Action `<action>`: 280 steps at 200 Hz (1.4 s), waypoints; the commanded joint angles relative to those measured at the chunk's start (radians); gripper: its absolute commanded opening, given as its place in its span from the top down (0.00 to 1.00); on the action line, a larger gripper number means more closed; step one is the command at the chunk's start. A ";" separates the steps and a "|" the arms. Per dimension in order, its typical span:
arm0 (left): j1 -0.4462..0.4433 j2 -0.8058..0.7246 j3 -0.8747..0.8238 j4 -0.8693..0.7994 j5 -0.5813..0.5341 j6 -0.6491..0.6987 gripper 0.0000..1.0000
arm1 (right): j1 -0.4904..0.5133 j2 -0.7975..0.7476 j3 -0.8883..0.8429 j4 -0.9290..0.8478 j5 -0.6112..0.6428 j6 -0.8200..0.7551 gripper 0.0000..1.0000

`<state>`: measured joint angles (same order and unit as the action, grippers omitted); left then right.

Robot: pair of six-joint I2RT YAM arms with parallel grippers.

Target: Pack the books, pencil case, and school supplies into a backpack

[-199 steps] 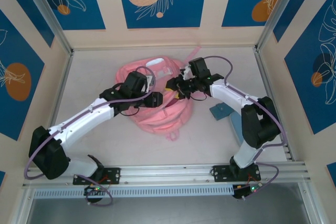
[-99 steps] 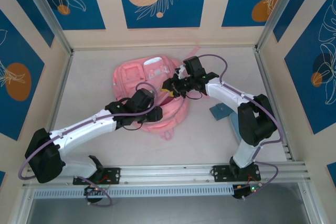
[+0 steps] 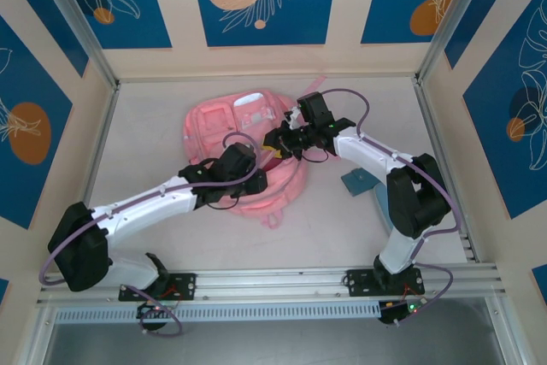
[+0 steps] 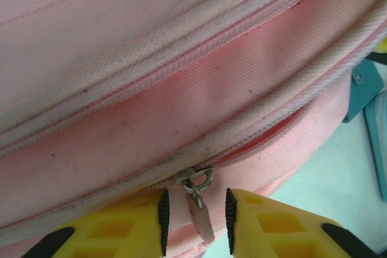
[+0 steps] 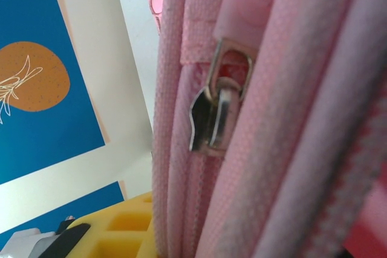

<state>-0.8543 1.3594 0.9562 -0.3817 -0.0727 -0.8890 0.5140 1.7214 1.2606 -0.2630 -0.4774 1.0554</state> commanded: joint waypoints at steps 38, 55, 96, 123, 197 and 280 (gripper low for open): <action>-0.011 0.016 0.024 -0.044 -0.038 -0.013 0.86 | 0.014 -0.011 0.035 0.018 -0.028 0.000 0.84; -0.014 0.029 0.039 -0.080 -0.044 0.007 0.89 | 0.012 -0.008 0.036 0.016 -0.024 -0.001 0.85; -0.015 0.030 0.053 -0.135 -0.087 0.042 1.00 | 0.002 -0.019 0.021 0.007 -0.010 -0.004 0.88; -0.014 0.014 0.056 -0.207 -0.144 0.065 1.00 | -0.016 -0.056 -0.006 -0.019 0.035 -0.023 0.92; 0.072 -0.040 -0.060 -0.281 -0.132 0.244 1.00 | -0.163 -0.149 -0.135 0.002 0.033 -0.086 0.96; 0.032 0.020 0.092 -0.058 0.044 0.390 1.00 | -0.132 -0.198 -0.206 0.113 -0.027 0.098 0.58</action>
<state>-0.7959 1.3491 0.9550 -0.5236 -0.1036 -0.5526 0.3527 1.5810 1.0782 -0.2157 -0.4973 1.0729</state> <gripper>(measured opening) 0.039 0.403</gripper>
